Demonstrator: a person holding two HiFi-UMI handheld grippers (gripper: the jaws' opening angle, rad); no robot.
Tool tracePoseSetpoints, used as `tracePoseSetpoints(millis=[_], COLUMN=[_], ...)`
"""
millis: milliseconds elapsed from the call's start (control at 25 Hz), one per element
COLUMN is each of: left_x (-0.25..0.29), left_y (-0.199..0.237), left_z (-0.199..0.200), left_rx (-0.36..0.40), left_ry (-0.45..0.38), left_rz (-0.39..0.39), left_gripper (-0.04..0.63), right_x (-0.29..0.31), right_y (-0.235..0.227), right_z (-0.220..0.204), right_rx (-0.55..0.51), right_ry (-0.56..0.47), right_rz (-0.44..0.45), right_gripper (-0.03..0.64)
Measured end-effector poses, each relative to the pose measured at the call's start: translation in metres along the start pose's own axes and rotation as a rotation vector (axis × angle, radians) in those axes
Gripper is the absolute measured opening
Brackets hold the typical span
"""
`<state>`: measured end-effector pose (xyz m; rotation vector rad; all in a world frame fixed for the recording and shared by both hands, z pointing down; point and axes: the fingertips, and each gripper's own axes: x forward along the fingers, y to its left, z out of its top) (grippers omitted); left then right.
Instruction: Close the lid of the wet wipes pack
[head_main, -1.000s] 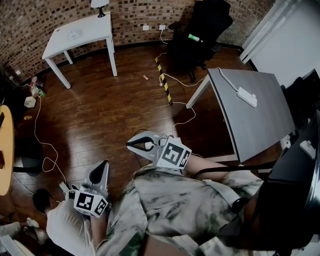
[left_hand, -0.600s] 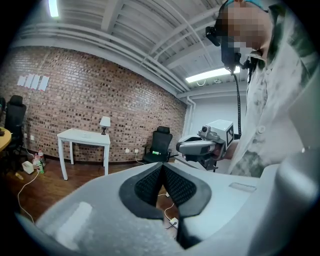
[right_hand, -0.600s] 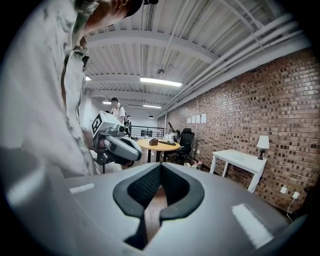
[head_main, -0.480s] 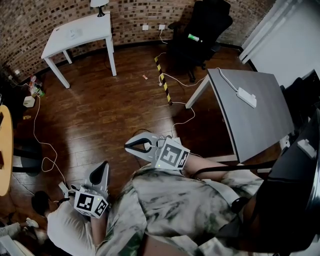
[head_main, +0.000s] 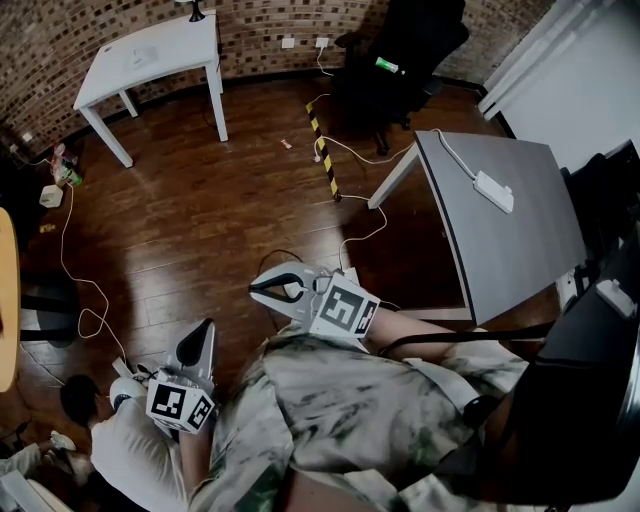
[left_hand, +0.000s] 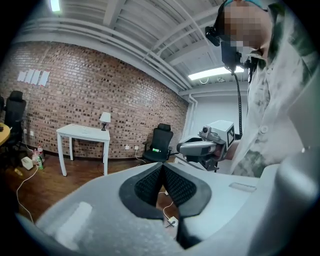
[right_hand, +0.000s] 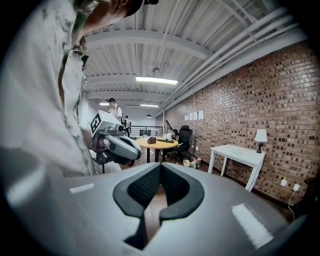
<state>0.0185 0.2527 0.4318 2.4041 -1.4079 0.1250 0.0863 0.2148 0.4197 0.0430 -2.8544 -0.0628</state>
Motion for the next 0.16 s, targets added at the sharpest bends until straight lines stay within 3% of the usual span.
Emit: tracePoseSetpoints(millis=[160], left_x=[0.016], left_y=[0.004], left_z=[0.006], left_rx=[-0.007], left_ry=[0.003], left_rz=[0.012], left_gripper=[0.002], right_x=[-0.004], right_y=[-0.016], right_z=[-0.004], right_rx=[0.005], right_ry=[0.003], right_rz=[-0.01], right_gripper=[0.005])
